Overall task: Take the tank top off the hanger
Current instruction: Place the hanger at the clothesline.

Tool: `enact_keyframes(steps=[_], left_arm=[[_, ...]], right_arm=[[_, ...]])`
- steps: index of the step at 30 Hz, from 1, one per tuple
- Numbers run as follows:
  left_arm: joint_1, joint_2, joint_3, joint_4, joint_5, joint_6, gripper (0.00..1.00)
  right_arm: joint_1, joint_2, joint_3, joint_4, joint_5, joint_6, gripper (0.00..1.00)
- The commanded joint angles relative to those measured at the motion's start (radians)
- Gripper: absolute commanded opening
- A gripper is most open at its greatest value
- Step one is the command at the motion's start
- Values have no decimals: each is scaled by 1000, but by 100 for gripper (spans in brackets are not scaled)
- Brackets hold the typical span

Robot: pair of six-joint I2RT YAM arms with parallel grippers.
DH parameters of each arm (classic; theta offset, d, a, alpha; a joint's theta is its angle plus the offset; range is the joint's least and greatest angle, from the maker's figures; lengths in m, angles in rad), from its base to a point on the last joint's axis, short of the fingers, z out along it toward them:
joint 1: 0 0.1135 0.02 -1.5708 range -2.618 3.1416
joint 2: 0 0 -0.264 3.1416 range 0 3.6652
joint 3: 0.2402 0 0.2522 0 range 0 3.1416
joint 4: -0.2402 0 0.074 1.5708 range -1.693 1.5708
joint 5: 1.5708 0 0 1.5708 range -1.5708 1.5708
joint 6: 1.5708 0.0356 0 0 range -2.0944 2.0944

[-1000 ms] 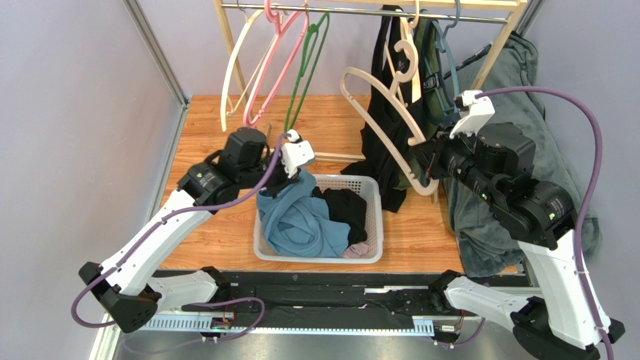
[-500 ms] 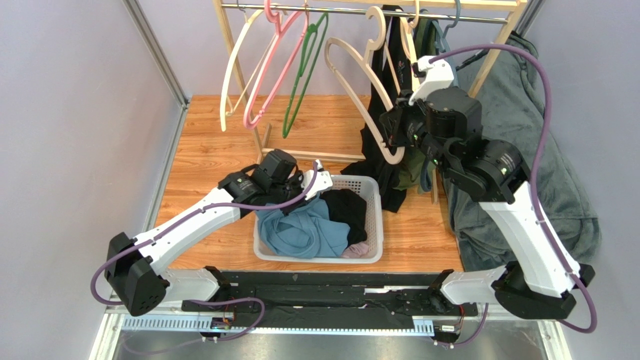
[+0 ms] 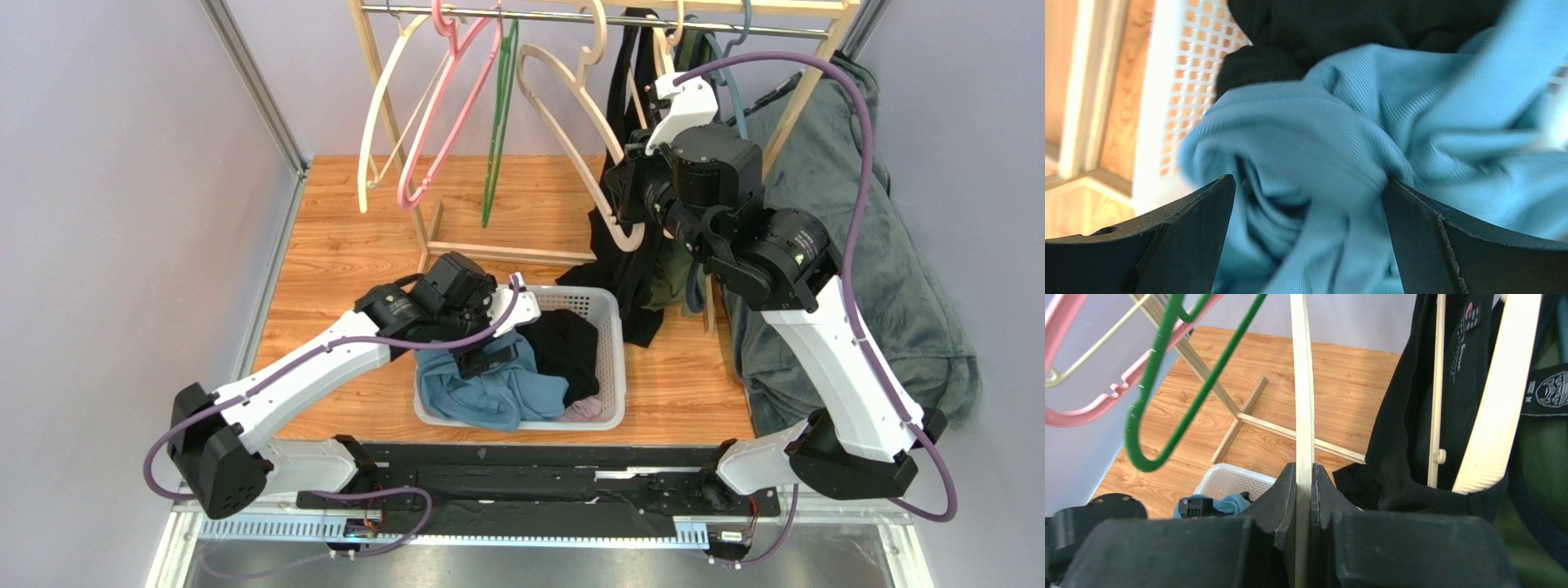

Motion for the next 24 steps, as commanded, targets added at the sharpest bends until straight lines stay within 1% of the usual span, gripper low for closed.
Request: enact_keyframes(steps=[1, 8, 9, 12, 16, 24], left_arm=[[-10, -101, 135, -130, 25, 12, 98], [-8, -211, 280, -274, 114, 37, 99], [-8, -224, 291, -317, 140, 41, 99], [-8, -256, 304, -374, 180, 79, 99], [-8, -280, 298, -400, 178, 113, 99], [-8, -314, 307, -403, 161, 126, 99]], right_arm=[[25, -21, 72, 90, 53, -31, 0], [40, 0, 116, 99, 82, -66, 0], [42, 8, 139, 99, 88, -71, 0], [39, 51, 171, 96, 102, -90, 0], [33, 117, 237, 68, 106, -94, 0], [5, 177, 242, 64, 91, -63, 0]])
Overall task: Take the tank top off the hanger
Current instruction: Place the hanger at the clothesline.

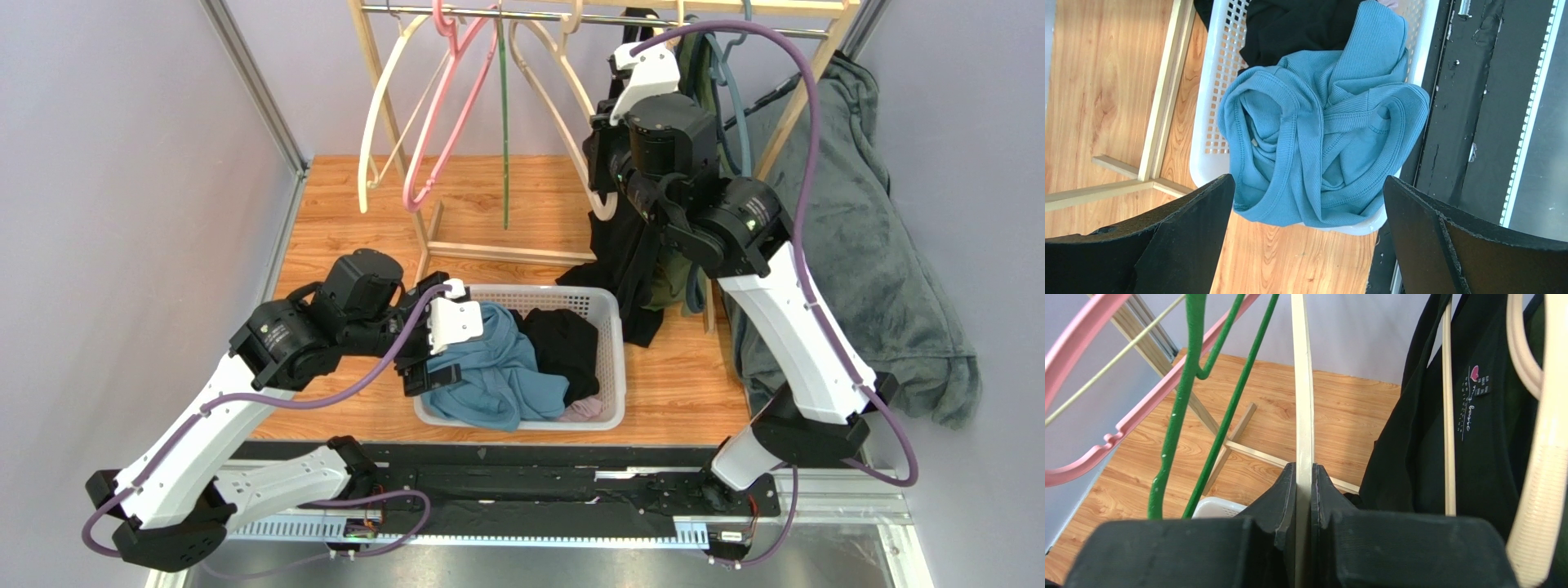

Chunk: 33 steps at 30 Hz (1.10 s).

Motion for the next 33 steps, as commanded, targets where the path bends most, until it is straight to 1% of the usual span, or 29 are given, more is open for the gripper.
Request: enact_keyframes(steps=[1, 10, 22, 28, 33], left_arm=[[-3, -25, 21, -20, 16, 31, 99], [-3, -40, 24, -38, 37, 40, 99], [-1, -45, 28, -46, 51, 39, 99], [-1, -40, 30, -44, 54, 39, 99], [-3, -30, 41, -40, 59, 36, 99]], right_arm=[[-19, 1, 37, 37, 8, 7, 0], [-35, 15, 6, 35, -4, 18, 0], [-98, 47, -20, 44, -70, 56, 0], [-95, 50, -58, 50, -113, 67, 0], [-36, 63, -60, 52, -89, 38, 0]])
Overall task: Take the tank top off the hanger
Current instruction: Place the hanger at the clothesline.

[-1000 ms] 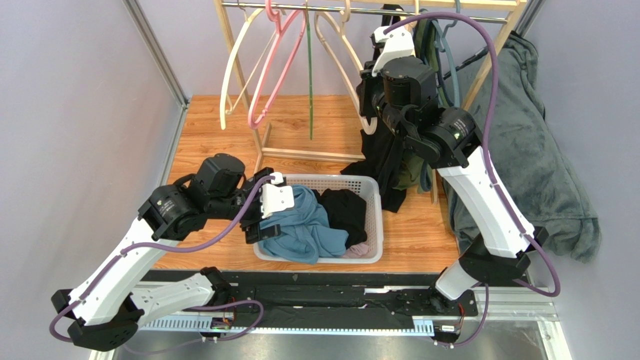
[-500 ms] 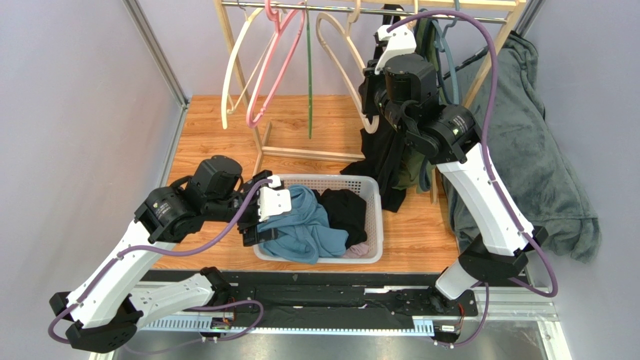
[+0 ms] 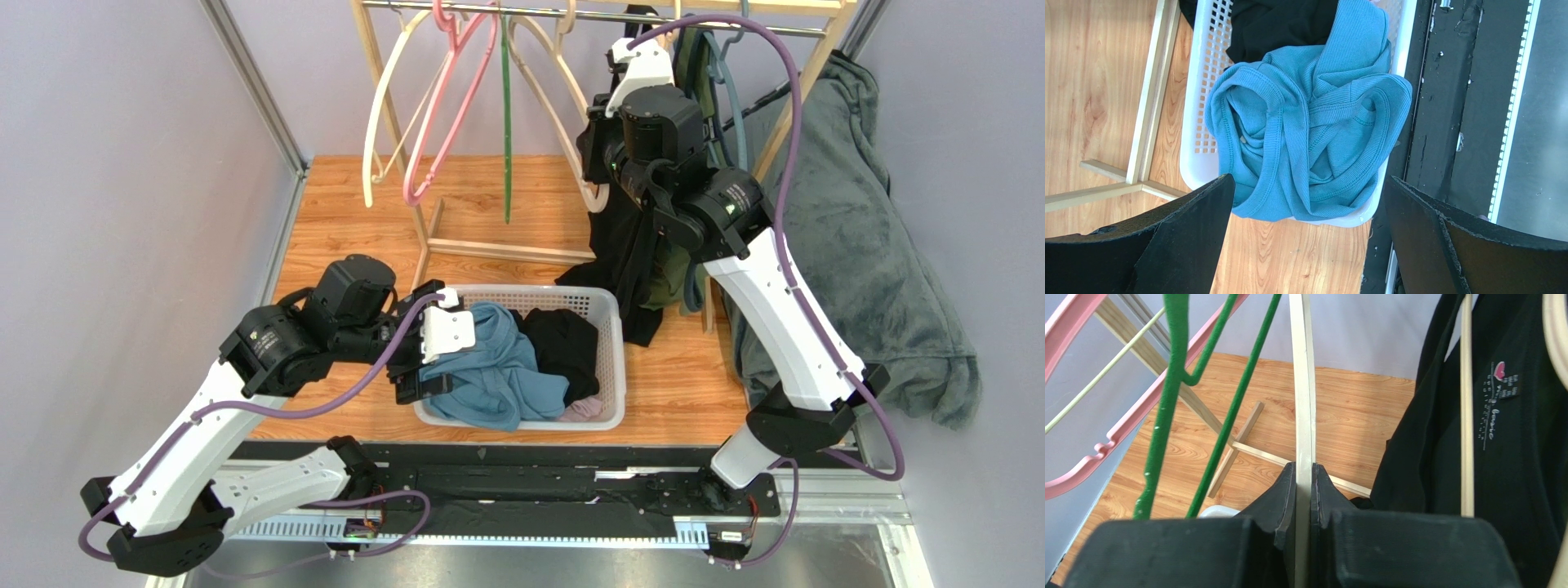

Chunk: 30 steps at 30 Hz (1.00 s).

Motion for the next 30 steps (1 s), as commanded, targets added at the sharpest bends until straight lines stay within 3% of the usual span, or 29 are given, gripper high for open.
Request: enact_keyframes(steps=[1, 7, 9, 11, 13, 16, 22, 30], left_arm=[[-3, 4, 42, 7, 22, 12, 99], [-1, 9, 56, 6, 13, 10, 99], [0, 12, 59, 6, 12, 10, 99], [3, 14, 60, 6, 10, 10, 99], [5, 14, 63, 6, 10, 9, 99], [5, 20, 68, 7, -1, 7, 99], [11, 21, 74, 7, -1, 7, 99], [16, 26, 82, 6, 15, 2, 99]], right_arm=[[52, 42, 7, -20, 16, -12, 0], [126, 91, 86, -63, 60, -37, 2], [133, 97, 116, -81, 62, -34, 14], [133, 82, 128, -86, 62, -40, 41], [133, 65, 142, -88, 75, -49, 52], [126, 17, 166, -95, 94, -69, 57], [83, -90, 180, -112, 114, -106, 58], [-32, -194, 47, -112, 63, -97, 60]])
